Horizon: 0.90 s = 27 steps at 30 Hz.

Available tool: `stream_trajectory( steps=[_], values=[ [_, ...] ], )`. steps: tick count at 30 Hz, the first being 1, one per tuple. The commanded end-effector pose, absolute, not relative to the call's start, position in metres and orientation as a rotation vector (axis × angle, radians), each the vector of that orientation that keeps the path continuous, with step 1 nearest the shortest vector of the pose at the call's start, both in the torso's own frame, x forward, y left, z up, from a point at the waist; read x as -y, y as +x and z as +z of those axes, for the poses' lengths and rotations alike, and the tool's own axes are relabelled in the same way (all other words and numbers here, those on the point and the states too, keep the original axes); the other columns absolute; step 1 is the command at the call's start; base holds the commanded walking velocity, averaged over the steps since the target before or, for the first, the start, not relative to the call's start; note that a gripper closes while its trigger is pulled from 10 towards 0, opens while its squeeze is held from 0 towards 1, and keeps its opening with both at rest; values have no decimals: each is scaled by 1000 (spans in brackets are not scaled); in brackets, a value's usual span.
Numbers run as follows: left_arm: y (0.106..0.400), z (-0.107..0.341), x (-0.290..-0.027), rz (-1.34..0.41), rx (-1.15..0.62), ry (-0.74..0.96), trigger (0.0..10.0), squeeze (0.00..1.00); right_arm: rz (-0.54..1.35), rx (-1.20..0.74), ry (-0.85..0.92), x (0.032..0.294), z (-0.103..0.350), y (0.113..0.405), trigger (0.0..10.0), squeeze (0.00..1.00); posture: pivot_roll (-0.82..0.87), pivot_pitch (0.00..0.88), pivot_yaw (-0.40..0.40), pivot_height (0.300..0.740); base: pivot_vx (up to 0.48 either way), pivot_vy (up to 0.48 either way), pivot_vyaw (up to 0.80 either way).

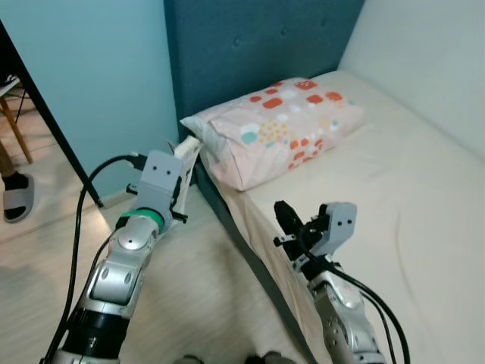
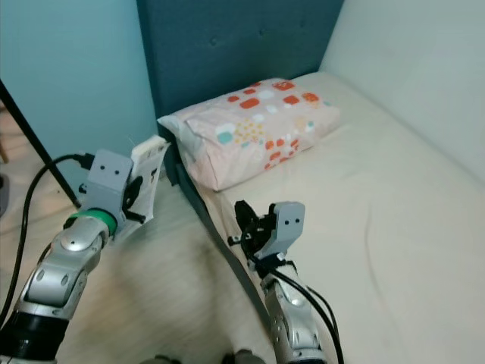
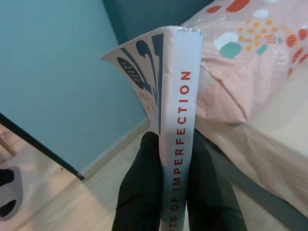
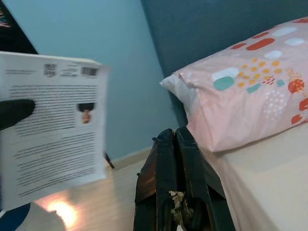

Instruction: Clean up the room

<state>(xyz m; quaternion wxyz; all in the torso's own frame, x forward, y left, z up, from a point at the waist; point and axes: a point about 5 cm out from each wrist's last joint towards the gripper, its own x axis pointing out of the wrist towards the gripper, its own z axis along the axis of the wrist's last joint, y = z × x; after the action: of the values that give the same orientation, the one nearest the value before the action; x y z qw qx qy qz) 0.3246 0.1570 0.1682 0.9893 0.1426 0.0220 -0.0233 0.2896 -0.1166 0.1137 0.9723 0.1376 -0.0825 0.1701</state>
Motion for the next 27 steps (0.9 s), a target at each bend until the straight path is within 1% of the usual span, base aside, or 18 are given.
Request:
stream_trajectory(
  steps=[1, 22, 26, 27],
  values=[
    [324, 170, -149, -73, -27, 285, 10000, 0, 315, 143, 279, 122, 106, 287, 10000, 0, 77, 109, 11, 726, 442, 0, 0],
    [325, 172, -147, -89, -17, 285, 10000, 0, 289, 145, 272, 124, 105, 289, 10000, 0, 76, 109, 17, 726, 441, 0, 0],
    [325, 171, -145, -107, -21, 286, 10000, 0, 281, 142, 276, 125, 104, 289, 10000, 0, 76, 108, 18, 726, 441, 0, 0],
    [324, 169, -143, -133, -26, 286, 10000, 0, 271, 138, 279, 126, 103, 289, 10000, 0, 76, 108, 18, 726, 439, 0, 0]
  ],
)
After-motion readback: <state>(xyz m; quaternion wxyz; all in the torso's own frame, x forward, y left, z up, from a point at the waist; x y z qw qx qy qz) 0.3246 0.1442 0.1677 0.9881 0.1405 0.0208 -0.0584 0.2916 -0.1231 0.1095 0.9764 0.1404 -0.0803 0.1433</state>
